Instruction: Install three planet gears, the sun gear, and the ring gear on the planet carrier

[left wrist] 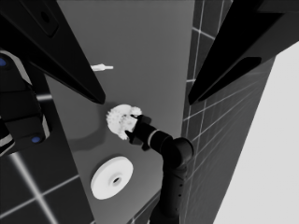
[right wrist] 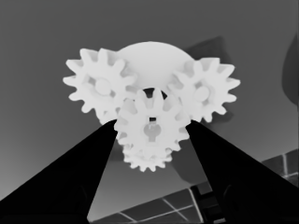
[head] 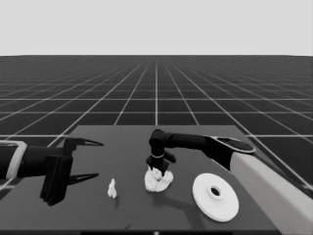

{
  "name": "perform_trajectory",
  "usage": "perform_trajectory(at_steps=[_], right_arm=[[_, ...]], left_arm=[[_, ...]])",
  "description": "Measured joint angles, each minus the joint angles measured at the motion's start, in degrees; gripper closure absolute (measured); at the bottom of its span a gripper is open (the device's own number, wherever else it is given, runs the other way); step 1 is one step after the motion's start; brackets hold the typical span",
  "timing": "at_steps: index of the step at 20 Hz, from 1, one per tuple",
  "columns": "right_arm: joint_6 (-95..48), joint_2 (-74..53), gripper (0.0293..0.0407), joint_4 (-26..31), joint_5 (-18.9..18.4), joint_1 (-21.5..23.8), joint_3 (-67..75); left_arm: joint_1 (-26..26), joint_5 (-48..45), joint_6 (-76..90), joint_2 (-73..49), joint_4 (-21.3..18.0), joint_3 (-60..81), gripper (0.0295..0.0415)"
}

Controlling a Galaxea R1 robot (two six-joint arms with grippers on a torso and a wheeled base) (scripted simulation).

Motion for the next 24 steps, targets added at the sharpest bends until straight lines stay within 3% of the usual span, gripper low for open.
perform_trajectory(at_steps=[24], right_arm=[[14.4,0.0,0.0391,0.0,0.0,-0.2,0.0]], left_arm=[[0.0,0.0,0.0,0.0,0.0,0.0,0.0326]])
